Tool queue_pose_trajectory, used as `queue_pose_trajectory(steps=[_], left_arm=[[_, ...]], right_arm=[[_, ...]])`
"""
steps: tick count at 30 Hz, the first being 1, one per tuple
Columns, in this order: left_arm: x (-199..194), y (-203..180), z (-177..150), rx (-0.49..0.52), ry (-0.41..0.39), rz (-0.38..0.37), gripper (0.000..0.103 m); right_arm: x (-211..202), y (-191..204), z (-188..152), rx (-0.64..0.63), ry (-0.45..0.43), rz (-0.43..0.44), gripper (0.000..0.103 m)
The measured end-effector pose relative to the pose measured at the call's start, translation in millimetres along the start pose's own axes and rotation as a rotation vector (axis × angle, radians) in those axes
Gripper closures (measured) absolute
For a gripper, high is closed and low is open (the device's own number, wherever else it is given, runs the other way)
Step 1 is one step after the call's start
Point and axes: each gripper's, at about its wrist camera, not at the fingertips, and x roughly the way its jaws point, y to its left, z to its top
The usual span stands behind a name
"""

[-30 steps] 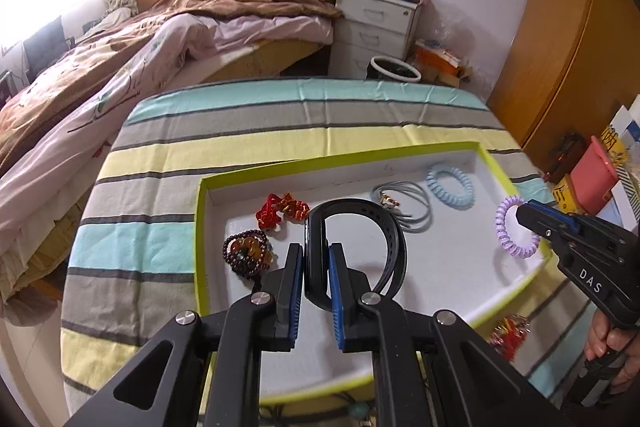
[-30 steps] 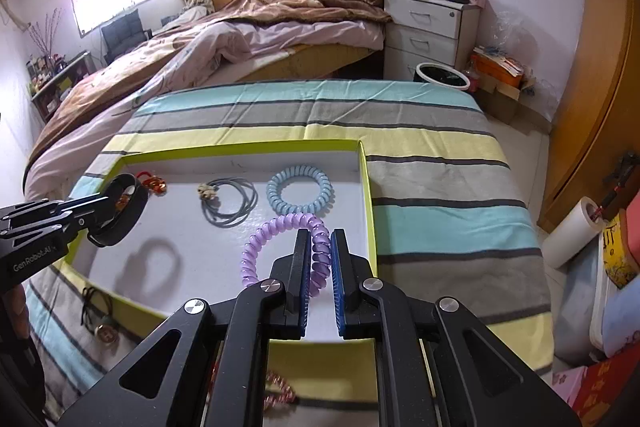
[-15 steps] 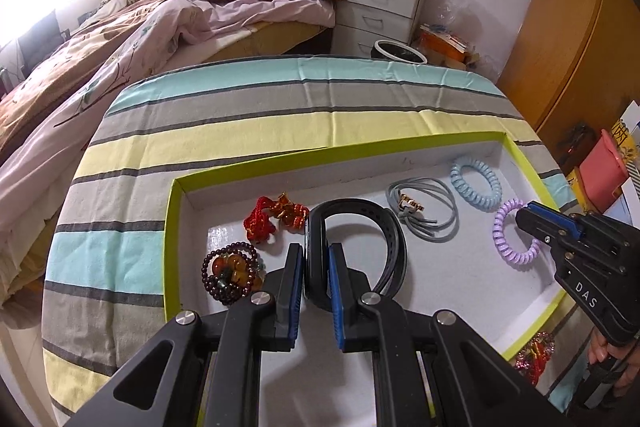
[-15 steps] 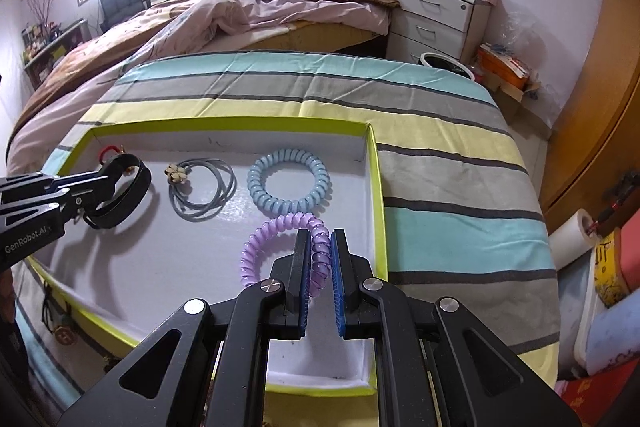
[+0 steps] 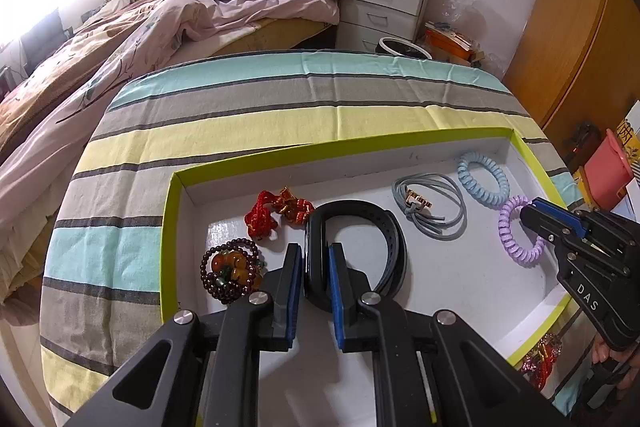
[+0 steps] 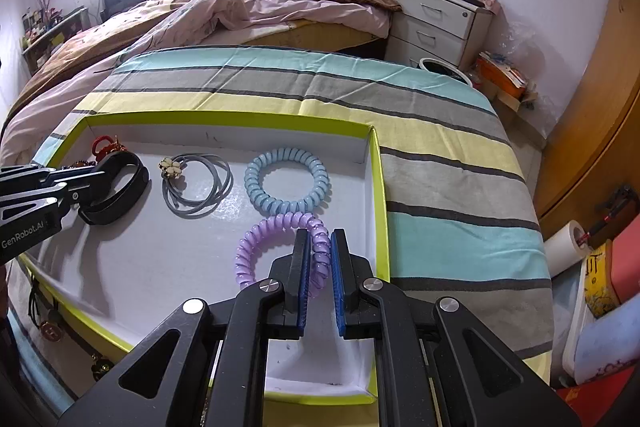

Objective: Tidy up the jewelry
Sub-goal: 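Carry the purple coil and black band over the green box with both tools, then open both tools to drop the purple coil and black band into the box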

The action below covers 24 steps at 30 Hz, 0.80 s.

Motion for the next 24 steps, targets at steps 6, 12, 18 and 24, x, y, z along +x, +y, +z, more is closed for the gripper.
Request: queue_pose_trajectory(steps=[6, 12, 18, 24], left_arm=[[0, 0, 0, -0.004, -0.003, 0.008, 0.088], [-4, 0, 0, -0.001, -0.014, 0.003, 0.076], [-11, -1, -1, -0.008, -0.025, -0.015, 0.071], [-22, -4, -3, -0.006, -0.036, -0.007, 0.066]], right_arm=[[0, -1, 0, 0.002, -0.004, -0.004, 0.092], [-3, -2, 0, 0.016, -0.017, 0.001, 0.087], [-8, -2, 1, 0.025, -0.034, 0.009, 0.075], [-16, -1, 1, 0.034, -0.051, 0.01, 0.071]])
